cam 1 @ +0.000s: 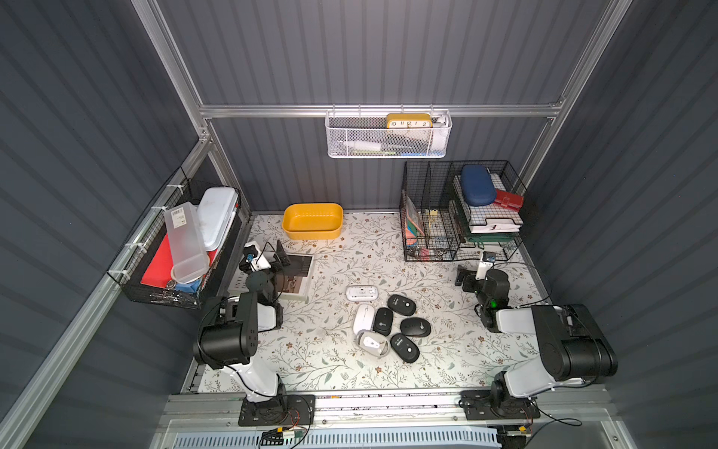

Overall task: Put the mouse in the storage box
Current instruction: Move the storage box to the center of the board.

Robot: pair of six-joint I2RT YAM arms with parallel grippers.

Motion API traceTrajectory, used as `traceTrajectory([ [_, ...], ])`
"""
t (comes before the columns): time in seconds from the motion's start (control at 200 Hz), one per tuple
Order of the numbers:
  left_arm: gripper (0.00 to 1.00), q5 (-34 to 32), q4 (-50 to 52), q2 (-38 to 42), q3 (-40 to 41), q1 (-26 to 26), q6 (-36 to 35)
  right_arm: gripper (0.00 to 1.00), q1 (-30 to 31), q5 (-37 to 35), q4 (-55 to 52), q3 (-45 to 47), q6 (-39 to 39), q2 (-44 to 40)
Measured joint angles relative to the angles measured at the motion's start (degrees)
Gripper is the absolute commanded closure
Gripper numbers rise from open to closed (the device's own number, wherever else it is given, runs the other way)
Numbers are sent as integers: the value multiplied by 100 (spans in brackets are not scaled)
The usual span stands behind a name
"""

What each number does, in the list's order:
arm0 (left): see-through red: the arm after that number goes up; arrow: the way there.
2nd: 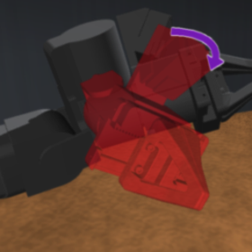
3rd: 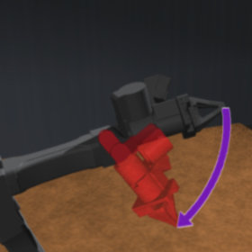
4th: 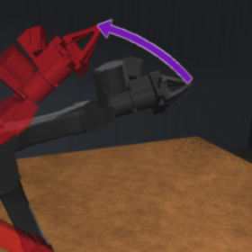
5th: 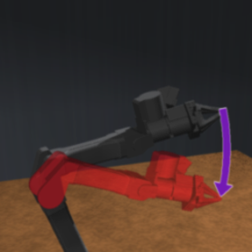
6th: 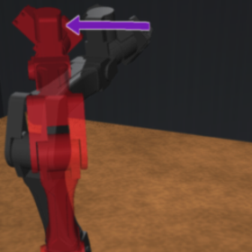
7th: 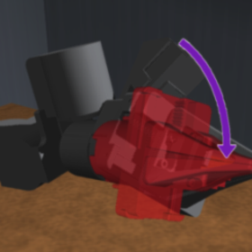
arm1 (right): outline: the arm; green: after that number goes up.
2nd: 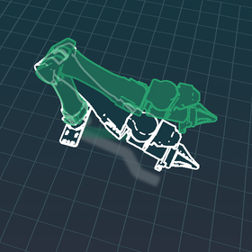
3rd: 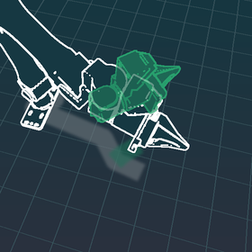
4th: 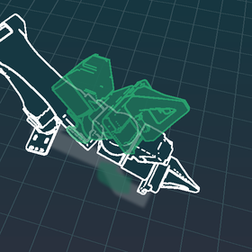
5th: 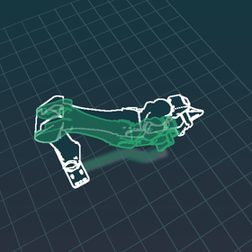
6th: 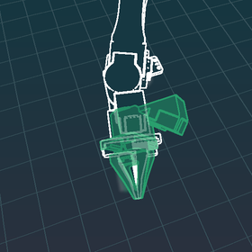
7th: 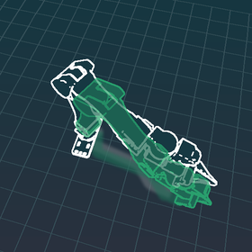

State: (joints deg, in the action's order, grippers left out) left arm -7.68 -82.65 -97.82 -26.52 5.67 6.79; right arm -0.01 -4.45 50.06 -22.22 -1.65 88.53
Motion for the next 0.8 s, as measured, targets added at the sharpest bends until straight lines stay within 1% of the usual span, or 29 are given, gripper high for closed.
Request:
traceTrajectory([
  [0.12,1,0,0,0,0,0,0,1,0,46,9,2,9,0],
  [0.22,1,-17,68,24,-15,-2,-31,1,17,289,92,131,125,-166],
  [0.32,1,-177,837,345,-295,-129,-118,1,243,234,-586,186,297,-1093],
  [0.41,1,-455,1268,916,-498,-568,-293,1,505,186,-1239,72,356,-2107],
  [0.495,1,-415,1578,1578,-599,-953,-293,1,629,286,-1580,-52,304,-2809],
  [0.575,1,-341,1947,2015,-855,-1025,-50,1,645,409,-1928,-166,7,-3233],
  [0.65,1,-262,2371,2186,-1309,-1012,442,1,645,483,-2378,-332,-452,-3477],
  [0.735,0,-109,3187,2057,-2144,-1001,1143,1,643,446,-3185,-737,-1172,-3657],
  [0.8,1,129,3797,1786,-2846,-1001,1488,1,603,356,-3877,-1200,-1718,-3681],
])
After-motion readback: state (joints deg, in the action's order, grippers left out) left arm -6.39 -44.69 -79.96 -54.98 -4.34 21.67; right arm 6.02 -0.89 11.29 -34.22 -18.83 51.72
